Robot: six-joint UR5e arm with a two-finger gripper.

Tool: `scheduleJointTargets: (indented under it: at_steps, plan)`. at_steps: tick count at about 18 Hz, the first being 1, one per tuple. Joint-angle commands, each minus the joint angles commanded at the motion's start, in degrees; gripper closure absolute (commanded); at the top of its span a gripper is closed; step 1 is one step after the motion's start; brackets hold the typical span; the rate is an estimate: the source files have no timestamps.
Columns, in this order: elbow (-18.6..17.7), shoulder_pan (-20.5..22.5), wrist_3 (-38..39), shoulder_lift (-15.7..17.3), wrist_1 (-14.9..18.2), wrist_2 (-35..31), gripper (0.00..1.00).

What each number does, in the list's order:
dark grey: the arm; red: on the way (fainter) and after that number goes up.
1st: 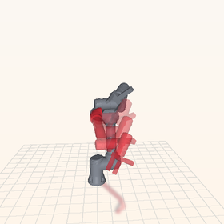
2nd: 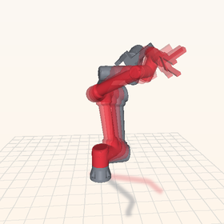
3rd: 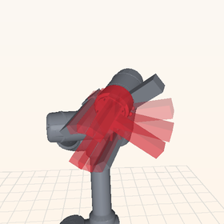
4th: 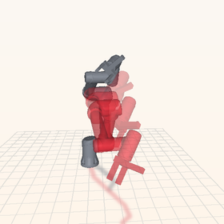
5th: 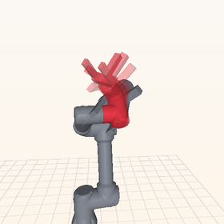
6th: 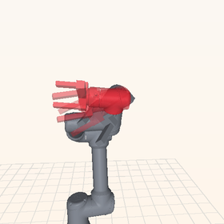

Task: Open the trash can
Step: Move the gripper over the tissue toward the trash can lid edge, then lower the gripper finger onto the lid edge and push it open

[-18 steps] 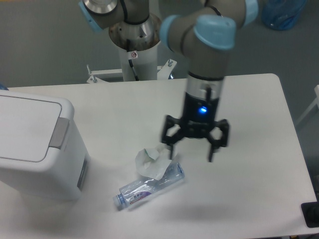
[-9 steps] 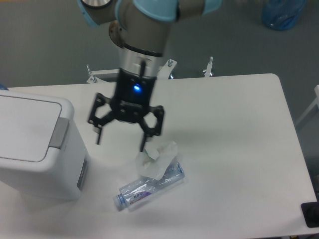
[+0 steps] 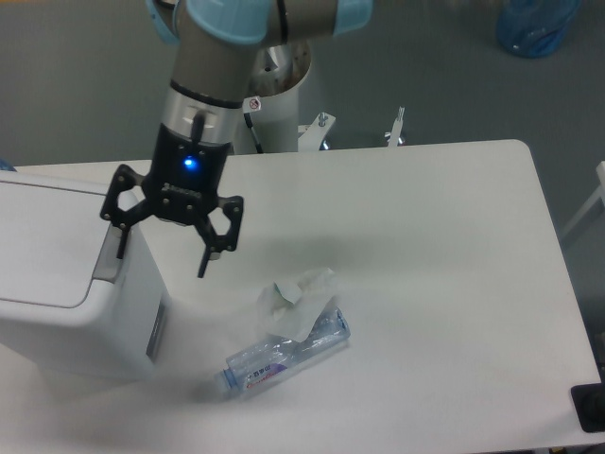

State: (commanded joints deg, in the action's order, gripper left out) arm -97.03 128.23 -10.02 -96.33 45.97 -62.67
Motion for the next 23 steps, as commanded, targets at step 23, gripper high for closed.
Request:
scheduleJointTargets:
  at_steps: [23]
  plan:
    - [0.09, -0.09, -0.09, -1.32, -0.53, -0.53, 0.0]
